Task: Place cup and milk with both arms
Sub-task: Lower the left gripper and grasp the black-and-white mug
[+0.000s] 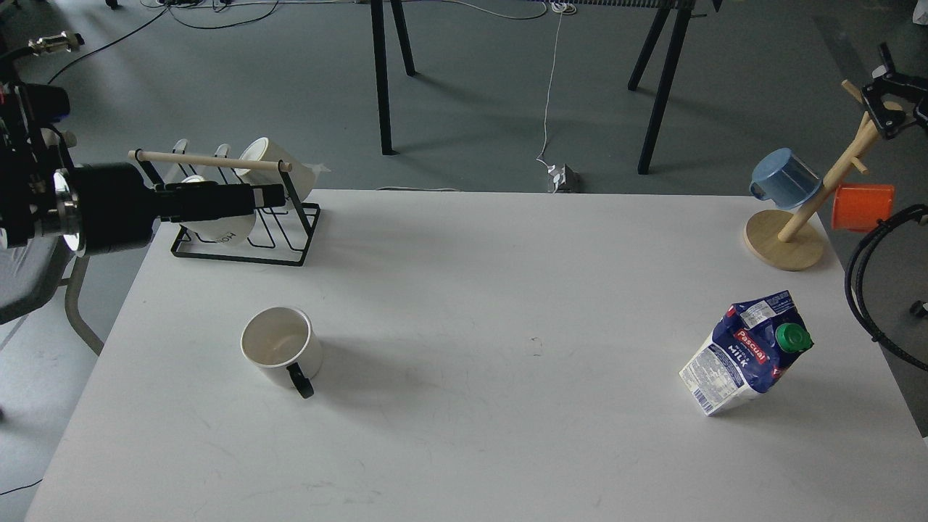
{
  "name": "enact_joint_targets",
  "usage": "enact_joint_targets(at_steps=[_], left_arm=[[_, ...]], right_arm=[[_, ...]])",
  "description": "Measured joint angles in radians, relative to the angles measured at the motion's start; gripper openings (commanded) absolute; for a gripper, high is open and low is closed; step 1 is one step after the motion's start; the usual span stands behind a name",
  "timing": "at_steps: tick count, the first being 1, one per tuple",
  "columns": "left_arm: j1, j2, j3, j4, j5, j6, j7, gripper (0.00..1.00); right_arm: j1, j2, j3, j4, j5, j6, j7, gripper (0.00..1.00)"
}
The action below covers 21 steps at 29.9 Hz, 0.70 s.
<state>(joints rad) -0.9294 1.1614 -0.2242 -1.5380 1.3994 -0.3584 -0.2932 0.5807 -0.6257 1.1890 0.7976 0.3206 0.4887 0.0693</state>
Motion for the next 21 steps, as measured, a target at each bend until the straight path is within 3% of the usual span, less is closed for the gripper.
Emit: enact_joint_targets(at_steps=[5, 9, 16, 21], left_arm=[[0.111, -0.026, 0.000, 0.016, 0.377, 0.163, -0.003, 0.95], [0.214, -0.044, 0.000, 0.080, 0.507, 0.263, -0.001, 0.93], [0.256, -0.202, -0.001, 0.206, 0.557, 0.277, 0.049, 0.93], [0.260, -0.259, -0.001, 0.292, 0.598, 0.278, 0.060, 0.89]], right_arm=[[0.000, -0.010, 0.002, 0.000, 0.000, 0.000, -0.001, 1.00], [0.000, -0.017, 0.002, -0.001, 0.000, 0.000, -0.002, 1.00], [-0.004, -0.017, -0.002, 0.006, 0.000, 0.000, -0.002, 1.00], [-0.008, -0.048, 0.000, 0.006, -0.001, 0.000, -0.002, 1.00]])
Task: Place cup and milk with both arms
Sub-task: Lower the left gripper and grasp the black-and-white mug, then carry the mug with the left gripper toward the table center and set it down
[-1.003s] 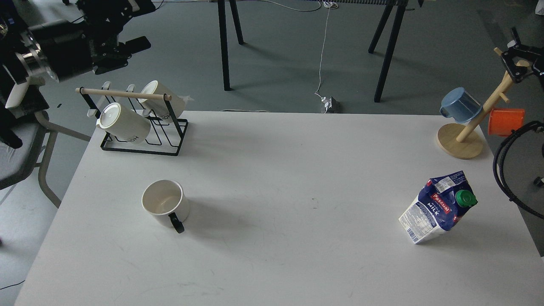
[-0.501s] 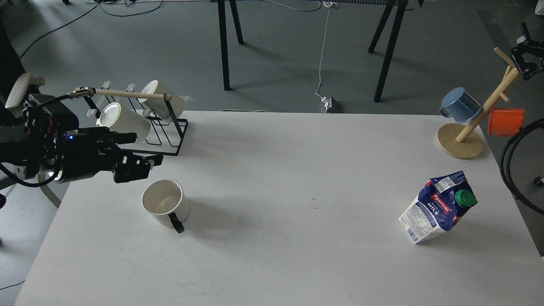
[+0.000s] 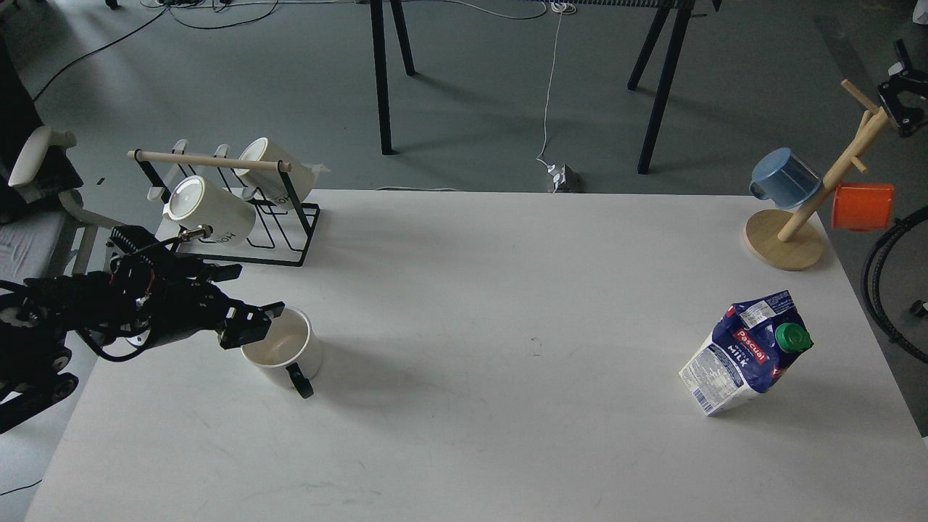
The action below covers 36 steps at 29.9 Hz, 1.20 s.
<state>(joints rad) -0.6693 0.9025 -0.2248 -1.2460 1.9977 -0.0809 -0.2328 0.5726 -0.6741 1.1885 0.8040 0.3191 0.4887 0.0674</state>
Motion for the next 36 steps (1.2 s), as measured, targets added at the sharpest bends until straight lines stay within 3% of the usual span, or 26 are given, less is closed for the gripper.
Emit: enact_joint_targets(at_steps=[6, 13, 16, 19, 20, 25, 31, 36], left_arm=[[0.009, -0.046, 0.001, 0.082, 0.007, -0.002, -0.008, 0.82], [0.026, -0.075, 0.003, 0.096, 0.007, -0.004, -0.010, 0.70], [0.031, -0.079, 0.002, 0.097, 0.007, -0.006, -0.012, 0.59], [0.034, -0.080, 0.001, 0.097, 0.006, -0.006, -0.023, 0.36], [0.037, -0.080, 0.001, 0.097, 0.006, -0.006, -0.029, 0.33], [0.052, -0.080, 0.000, 0.095, 0.006, -0.007, -0.052, 0.25], [0.054, -0.074, 0.000, 0.089, 0.006, -0.009, -0.055, 0.05], [0.038, -0.071, -0.006, 0.083, 0.006, -0.029, -0.079, 0.04]], right_arm=[[-0.013, -0.018, 0.001, -0.005, 0.000, 0.000, 0.000, 1.00], [-0.029, -0.024, -0.001, -0.005, -0.005, 0.000, -0.003, 1.00], [-0.029, -0.025, -0.003, -0.005, -0.006, 0.000, -0.005, 1.00], [-0.030, -0.027, -0.008, -0.004, -0.007, 0.000, -0.006, 1.00], [-0.030, -0.027, -0.010, -0.004, -0.008, 0.000, -0.006, 1.00], [-0.030, -0.027, -0.012, -0.004, -0.008, 0.000, -0.006, 1.00], [-0.028, -0.031, -0.003, -0.016, -0.008, 0.000, -0.002, 1.00], [-0.028, -0.044, 0.000, -0.017, -0.008, 0.000, 0.001, 1.00]])
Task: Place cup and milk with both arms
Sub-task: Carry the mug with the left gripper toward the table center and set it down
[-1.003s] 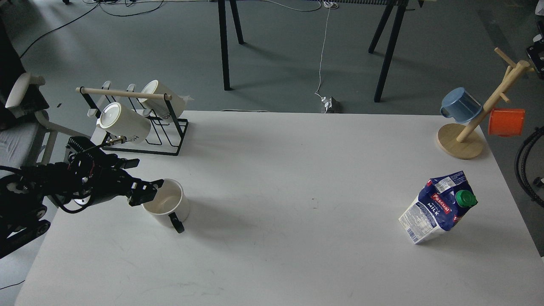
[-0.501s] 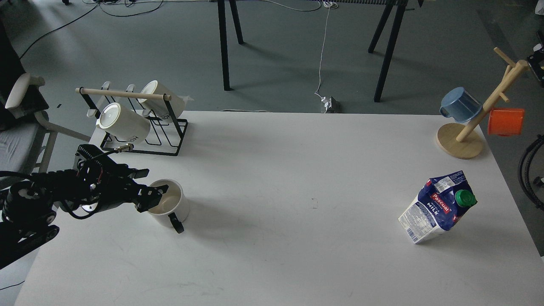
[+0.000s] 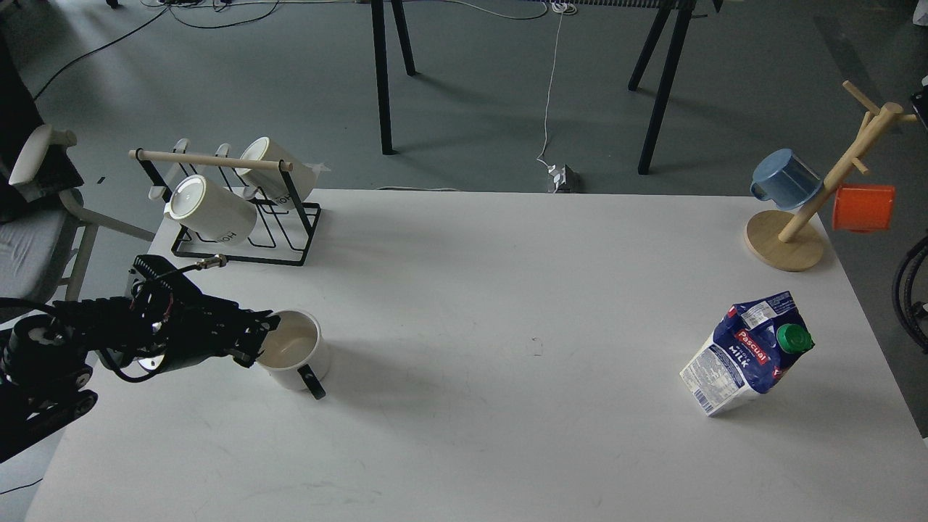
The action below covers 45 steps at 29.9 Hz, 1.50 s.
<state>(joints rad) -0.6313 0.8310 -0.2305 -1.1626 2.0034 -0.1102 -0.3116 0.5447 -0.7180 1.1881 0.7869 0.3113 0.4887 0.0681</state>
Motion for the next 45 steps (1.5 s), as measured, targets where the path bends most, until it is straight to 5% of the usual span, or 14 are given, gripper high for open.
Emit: enact_joint_targets(at_steps=[9, 15, 25, 33, 41, 45], left_arm=[[-0.178, -0.028, -0.024, -0.090, -0.016, -0.133, -0.030, 0.04], [-0.323, -0.235, -0.032, -0.096, -0.026, -0.279, -0.030, 0.04], [-0.343, -0.685, -0.004, 0.022, 0.007, -0.363, 0.129, 0.05], [-0.328, -0.827, 0.077, 0.150, 0.110, -0.365, 0.148, 0.07], [-0.281, -0.831, 0.080, 0.156, 0.111, -0.365, 0.182, 0.23], [-0.264, -0.831, 0.078, 0.156, 0.110, -0.361, 0.200, 0.46]], right_arm=[[-0.003, -0.027, 0.032, -0.001, 0.001, 0.000, 0.004, 1.00], [-0.014, -0.035, 0.056, -0.004, 0.003, 0.000, 0.004, 1.00], [-0.016, -0.065, 0.080, -0.025, 0.003, 0.000, 0.003, 1.00], [-0.016, -0.067, 0.079, -0.023, 0.003, 0.000, 0.003, 1.00], [-0.025, -0.068, 0.079, -0.022, 0.003, 0.000, 0.003, 1.00], [-0.032, -0.073, 0.081, -0.023, 0.003, 0.000, 0.002, 1.00]])
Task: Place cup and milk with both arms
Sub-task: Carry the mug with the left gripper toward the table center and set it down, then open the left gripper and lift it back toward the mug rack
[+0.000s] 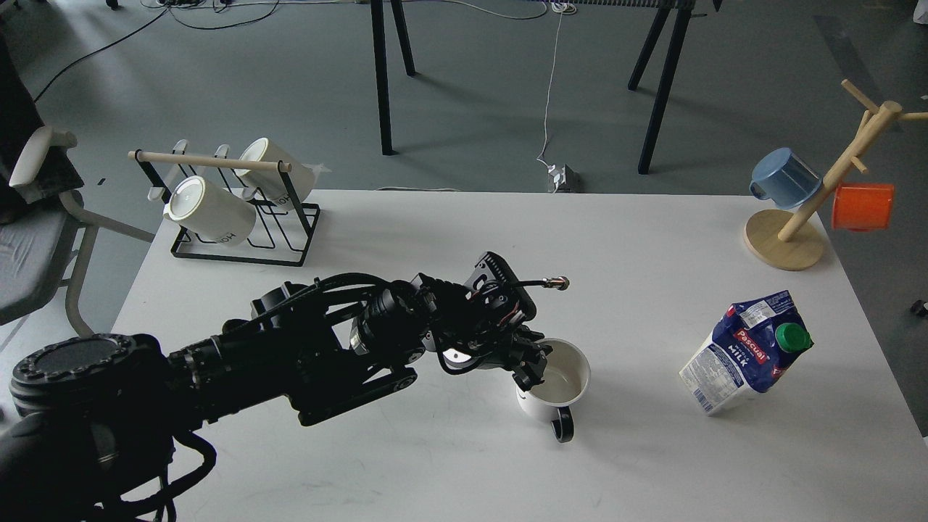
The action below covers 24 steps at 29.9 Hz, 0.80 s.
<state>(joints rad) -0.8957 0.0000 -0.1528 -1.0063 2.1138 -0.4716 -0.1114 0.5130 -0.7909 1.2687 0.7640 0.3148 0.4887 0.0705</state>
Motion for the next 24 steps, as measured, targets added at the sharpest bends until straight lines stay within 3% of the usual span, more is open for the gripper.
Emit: enact_joint_targets(at_steps=[4, 8, 17, 20, 24], left_arm=[[0.002, 0.014, -0.013, -0.003, -0.004, 0.005, 0.002, 0.66], [-0.003, 0.056, -0.075, -0.028, -0.011, 0.005, -0.005, 0.75], [-0.007, 0.114, -0.511, -0.111, -0.219, 0.010, -0.018, 0.82], [-0.011, 0.131, -0.652, -0.115, -0.365, 0.029, -0.011, 0.96], [-0.007, 0.149, -0.769, -0.089, -0.656, 0.092, -0.007, 0.99]], right_arm=[[-0.016, -0.001, 0.000, 0.000, 0.001, 0.000, 0.000, 1.00], [-0.020, -0.019, 0.000, 0.000, 0.002, 0.000, 0.000, 1.00], [-0.027, -0.041, 0.017, 0.012, 0.013, 0.000, -0.011, 1.00], [-0.076, -0.048, 0.018, 0.016, 0.029, 0.000, -0.012, 1.00], [-0.199, -0.063, 0.019, 0.043, 0.097, 0.000, -0.012, 1.00]])
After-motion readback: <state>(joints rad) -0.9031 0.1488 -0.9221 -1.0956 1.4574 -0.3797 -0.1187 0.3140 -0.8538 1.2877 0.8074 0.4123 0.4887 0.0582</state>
